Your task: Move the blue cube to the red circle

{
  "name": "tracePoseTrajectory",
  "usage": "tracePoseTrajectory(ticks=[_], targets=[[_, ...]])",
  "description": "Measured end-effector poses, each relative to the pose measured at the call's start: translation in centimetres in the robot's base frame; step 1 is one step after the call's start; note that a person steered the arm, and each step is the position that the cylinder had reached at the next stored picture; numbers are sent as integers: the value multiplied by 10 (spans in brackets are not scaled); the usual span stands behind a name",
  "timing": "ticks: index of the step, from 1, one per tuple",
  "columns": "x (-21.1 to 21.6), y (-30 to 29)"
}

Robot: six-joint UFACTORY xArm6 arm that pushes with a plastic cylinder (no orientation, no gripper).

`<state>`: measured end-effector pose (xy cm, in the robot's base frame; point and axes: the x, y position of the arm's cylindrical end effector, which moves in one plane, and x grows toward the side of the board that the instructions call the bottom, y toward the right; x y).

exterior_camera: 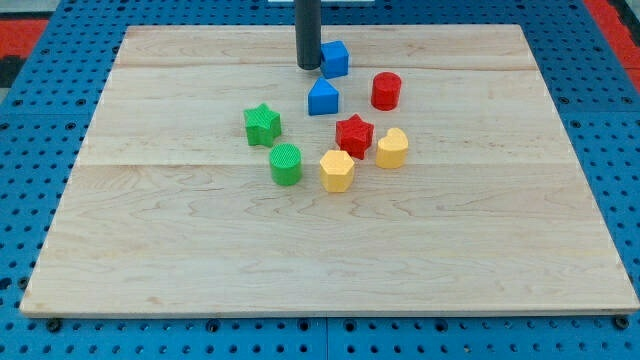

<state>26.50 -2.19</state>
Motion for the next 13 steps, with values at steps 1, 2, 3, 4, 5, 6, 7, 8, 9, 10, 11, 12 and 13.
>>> tracePoseTrajectory(ticks=[1,2,3,4,5,6,7,8,9,10,11,12,13], targets=[[-40,1],[-42,28],[8,77],[50,91],[73,107],[75,106],[25,105],[-22,61],[-1,23],[21,30],[37,53],[36,53],[37,60]])
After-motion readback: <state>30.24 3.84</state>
